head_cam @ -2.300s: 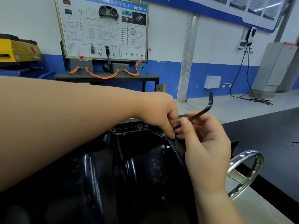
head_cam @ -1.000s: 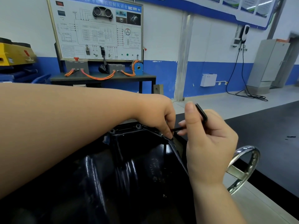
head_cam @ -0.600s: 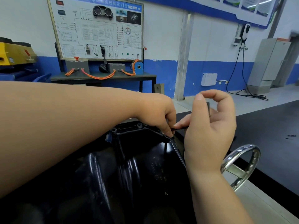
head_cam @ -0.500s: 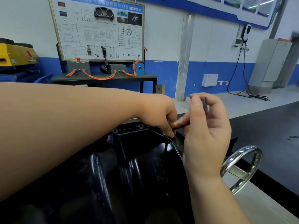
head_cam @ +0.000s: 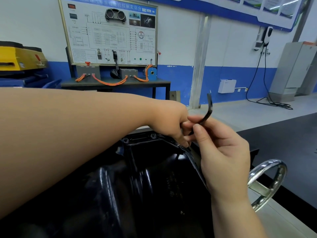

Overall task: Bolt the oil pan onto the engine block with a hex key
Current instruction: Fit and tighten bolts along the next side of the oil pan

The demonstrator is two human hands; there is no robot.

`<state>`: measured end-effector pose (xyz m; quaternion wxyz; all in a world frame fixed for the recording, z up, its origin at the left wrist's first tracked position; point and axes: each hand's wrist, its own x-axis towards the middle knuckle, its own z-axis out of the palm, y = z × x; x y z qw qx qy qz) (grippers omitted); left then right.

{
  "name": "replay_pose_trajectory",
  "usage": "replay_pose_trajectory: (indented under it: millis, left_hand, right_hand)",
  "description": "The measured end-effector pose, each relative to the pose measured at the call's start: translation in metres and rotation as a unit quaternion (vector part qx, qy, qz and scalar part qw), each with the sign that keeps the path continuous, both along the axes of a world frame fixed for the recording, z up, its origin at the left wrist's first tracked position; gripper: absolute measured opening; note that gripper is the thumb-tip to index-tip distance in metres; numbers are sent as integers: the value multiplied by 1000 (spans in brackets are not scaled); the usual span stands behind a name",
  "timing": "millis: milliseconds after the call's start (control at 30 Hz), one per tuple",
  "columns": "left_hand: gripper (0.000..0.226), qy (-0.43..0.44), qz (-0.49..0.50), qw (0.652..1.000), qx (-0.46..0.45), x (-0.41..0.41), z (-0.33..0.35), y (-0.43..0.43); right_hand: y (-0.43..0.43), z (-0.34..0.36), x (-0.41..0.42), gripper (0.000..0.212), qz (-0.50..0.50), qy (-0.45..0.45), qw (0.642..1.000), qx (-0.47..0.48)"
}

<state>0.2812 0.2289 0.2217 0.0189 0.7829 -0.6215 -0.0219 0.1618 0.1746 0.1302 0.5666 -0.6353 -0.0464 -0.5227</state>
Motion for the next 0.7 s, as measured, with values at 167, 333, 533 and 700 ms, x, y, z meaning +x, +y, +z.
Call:
replay_pose_trajectory:
  millis: [167, 333, 533, 700]
  left_hand:
    - [42, -7, -13, 1000, 7, -2, 1, 1]
    - [39, -50, -20, 999, 1, -4, 1, 0]
    - [35, -41, -23, 999, -24, -8, 4, 1]
    - [40, -41, -4, 999, -33, -6, 4, 0]
  right_hand:
    - [0, 1, 1, 16, -30, -13, 999, 25]
    - [1, 4, 0, 22, -45, -13, 998, 31]
    - [-1, 3, 0, 27, -22, -5, 998, 52]
    - [2, 0, -1, 24, 10, 9, 1000, 10]
